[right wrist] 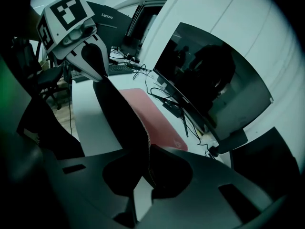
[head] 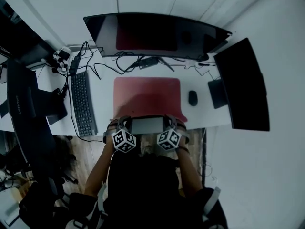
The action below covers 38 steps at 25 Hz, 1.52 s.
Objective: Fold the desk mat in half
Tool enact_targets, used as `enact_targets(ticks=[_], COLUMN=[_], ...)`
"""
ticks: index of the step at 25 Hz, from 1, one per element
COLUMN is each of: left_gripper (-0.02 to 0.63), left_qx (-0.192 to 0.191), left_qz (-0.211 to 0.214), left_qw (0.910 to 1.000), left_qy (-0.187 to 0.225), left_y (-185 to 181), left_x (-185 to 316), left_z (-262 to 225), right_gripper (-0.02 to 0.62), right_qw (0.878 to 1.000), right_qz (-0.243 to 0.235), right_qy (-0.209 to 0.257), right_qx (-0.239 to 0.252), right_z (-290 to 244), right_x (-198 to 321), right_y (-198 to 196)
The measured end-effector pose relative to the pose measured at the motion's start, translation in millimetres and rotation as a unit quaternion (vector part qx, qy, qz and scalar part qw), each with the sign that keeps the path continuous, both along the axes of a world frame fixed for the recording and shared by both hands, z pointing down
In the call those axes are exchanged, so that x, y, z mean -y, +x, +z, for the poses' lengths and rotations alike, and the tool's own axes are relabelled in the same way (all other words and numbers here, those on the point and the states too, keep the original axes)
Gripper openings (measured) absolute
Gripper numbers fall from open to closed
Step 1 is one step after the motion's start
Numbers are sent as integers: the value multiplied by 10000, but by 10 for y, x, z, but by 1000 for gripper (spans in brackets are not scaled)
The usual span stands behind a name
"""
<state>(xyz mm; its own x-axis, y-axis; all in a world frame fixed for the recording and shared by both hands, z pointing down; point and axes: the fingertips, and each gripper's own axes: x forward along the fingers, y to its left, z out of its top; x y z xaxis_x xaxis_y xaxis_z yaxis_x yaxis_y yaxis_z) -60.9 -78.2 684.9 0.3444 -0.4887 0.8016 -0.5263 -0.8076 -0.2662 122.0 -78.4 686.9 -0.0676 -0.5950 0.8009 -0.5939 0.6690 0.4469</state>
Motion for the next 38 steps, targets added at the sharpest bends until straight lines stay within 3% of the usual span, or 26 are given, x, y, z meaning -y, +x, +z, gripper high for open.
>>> enact_targets(ticks=[14,21,38], left_gripper=[20,20,20], left_qx=[-158,-176,75], left_qz=[333,162,-600], left_qw=[9988,9988,9969], left_qy=[323,429,513], left_y=[-25,-23,-53], left_x=[640,923,1784], left_z=[-339,-387,-341], right_gripper=[21,21,23], right_qw=[9977,9969,9987], right_qz=[510,525,-124], right_qy=[449,569,373], right_qx=[-42,105,339], right_z=[-365,-390,-285], right_x=[587,861,1832], right_y=[-28,-34,-68])
